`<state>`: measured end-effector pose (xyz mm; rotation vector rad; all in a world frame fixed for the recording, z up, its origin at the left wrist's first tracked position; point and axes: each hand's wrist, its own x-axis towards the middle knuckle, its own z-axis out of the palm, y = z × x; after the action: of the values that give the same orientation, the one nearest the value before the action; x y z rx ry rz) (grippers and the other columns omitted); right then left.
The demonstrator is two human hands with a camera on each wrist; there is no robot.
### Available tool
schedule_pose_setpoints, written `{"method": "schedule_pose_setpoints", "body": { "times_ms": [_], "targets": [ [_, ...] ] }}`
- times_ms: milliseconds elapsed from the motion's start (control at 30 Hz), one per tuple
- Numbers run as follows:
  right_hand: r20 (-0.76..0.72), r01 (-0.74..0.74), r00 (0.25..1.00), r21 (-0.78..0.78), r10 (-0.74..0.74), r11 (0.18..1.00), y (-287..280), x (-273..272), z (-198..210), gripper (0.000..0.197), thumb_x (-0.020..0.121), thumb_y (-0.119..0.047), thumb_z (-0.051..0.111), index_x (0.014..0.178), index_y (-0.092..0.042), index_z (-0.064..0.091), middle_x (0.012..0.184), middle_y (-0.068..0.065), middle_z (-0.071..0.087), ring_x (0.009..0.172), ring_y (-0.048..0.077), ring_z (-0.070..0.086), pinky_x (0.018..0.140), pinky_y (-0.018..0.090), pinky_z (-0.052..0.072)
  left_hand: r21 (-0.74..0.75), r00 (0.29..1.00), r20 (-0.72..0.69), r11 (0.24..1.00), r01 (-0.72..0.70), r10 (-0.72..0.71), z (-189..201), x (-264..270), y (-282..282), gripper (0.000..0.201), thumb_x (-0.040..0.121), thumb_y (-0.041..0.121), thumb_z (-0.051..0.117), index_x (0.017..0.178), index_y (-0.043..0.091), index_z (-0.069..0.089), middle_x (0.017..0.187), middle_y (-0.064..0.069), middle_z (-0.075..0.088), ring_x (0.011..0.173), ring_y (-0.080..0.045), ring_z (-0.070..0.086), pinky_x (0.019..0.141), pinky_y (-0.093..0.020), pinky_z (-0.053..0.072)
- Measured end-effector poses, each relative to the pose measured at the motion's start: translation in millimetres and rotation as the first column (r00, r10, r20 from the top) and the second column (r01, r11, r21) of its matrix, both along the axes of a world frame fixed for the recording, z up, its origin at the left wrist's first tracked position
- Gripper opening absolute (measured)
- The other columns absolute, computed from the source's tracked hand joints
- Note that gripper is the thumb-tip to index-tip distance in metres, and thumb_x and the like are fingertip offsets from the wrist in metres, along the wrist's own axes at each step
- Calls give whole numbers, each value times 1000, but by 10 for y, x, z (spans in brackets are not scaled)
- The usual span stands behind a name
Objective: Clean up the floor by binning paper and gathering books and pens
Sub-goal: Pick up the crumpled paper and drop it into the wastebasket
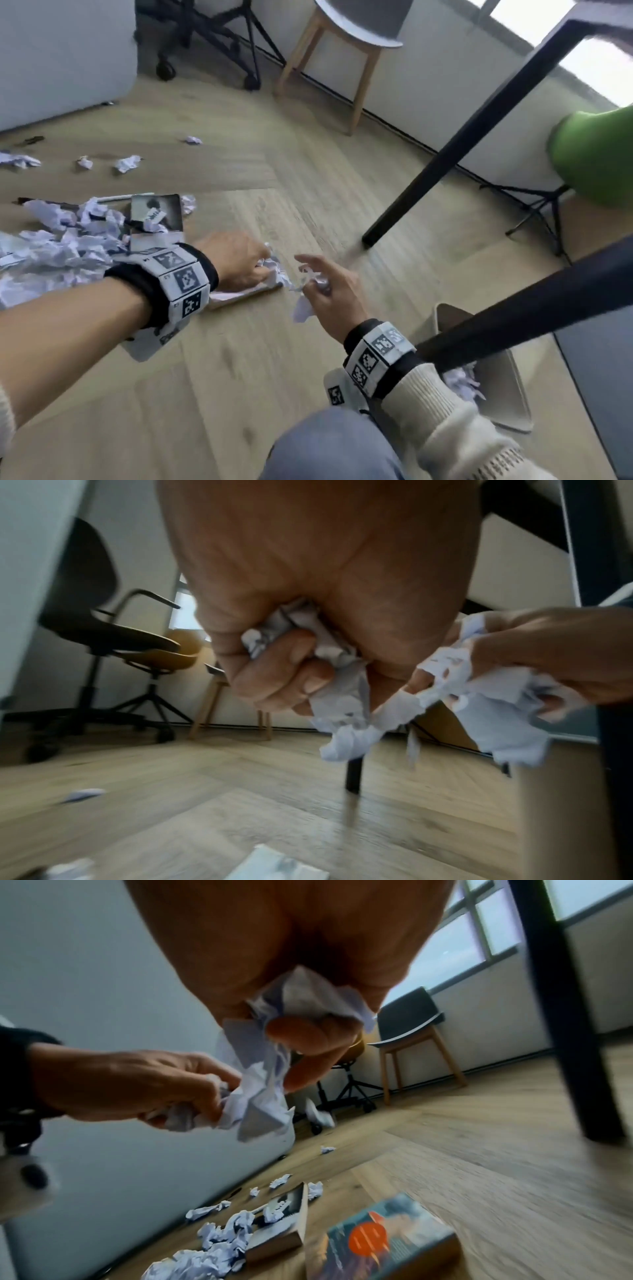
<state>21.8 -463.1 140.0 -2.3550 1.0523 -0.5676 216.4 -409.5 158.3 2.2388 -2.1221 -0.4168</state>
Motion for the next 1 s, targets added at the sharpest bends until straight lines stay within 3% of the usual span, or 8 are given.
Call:
{"method": "schedule_pose_setpoints", "body": {
  "times_ms": [133, 233, 433, 567, 667, 833, 933, 1000],
  "targets": [
    [102, 109, 988, 43, -113, 993, 298, -658, -83, 20, 75, -22, 54, 85, -21, 71, 74, -6, 65, 62, 12, 58, 58, 33, 50, 51, 987, -76, 988, 145, -141, 63, -696, -237, 33, 94, 44, 41, 87, 18, 60, 92, -6, 64, 82, -25, 54, 67, -30, 38],
    [135, 114, 984, 6, -114, 993, 448, -1084, -32, 12, 72, -12, 55, 74, -15, 66, 68, -6, 59, 58, 9, 51, 56, 24, 43, 61, 964, -97, 966, 253, -246, 184, -1165, -204, 36, 96, 44, 39, 73, 17, 47, 67, 2, 48, 74, -25, 48, 60, -31, 34],
    [232, 304, 932, -78, -279, 950, 591, -2100, 141, 10, 74, -16, 49, 65, -13, 52, 58, -11, 47, 53, 5, 42, 53, 19, 34, -101, 808, -267, 849, 519, -526, 396, -2180, -114, 24, 96, 31, 45, 86, 10, 51, 70, 1, 49, 60, -17, 44, 49, -19, 29],
    [216, 474, 871, -130, -442, 871, 563, -2791, 233, 12, 73, -20, 47, 65, -13, 54, 57, -9, 47, 53, 6, 42, 51, 21, 35, -233, 724, -433, 843, 485, -537, 262, -2952, -118, 16, 95, 25, 48, 88, 11, 43, 79, -5, 53, 75, -30, 55, 58, -31, 36],
    [202, 649, 759, -161, -619, 744, 331, -3141, 256, 14, 76, -27, 47, 77, -20, 59, 67, -9, 59, 60, 5, 53, 55, 15, 38, -350, 776, -459, 891, 290, -433, 31, -3427, -271, 17, 93, 27, 48, 102, 13, 47, 88, -4, 52, 84, -27, 56, 66, -29, 37],
    [158, 765, 588, 210, -793, 609, -257, -3295, 119, 43, 77, -50, 43, 105, -18, 49, 111, 8, 49, 99, 22, 52, 88, 37, 46, -310, 868, -468, 951, 17, -168, -180, -3957, -588, 28, 88, 27, 55, 112, 17, 45, 110, -11, 41, 97, -29, 51, 77, -35, 47],
    [30, 684, 690, 300, -723, 665, -443, -3357, 5, 69, 81, -50, 63, 136, -20, 35, 141, 7, 38, 121, 18, 47, 99, 29, 38, -158, 902, -414, 985, 62, -124, -351, -4049, -711, 65, 80, 37, 61, 137, 22, 32, 125, -15, 33, 116, -32, 40, 95, -38, 42],
    [-8, 631, 760, 251, -650, 734, -487, -3439, -64, 83, 78, -37, 75, 145, -19, 29, 144, 2, 39, 130, 14, 42, 102, 23, 33, -90, 896, -422, 990, 108, -136, -434, -4003, -730, 85, 78, 43, 61, 148, 33, 15, 141, -19, 24, 133, -36, 28, 109, -45, 33]
  ]
}}
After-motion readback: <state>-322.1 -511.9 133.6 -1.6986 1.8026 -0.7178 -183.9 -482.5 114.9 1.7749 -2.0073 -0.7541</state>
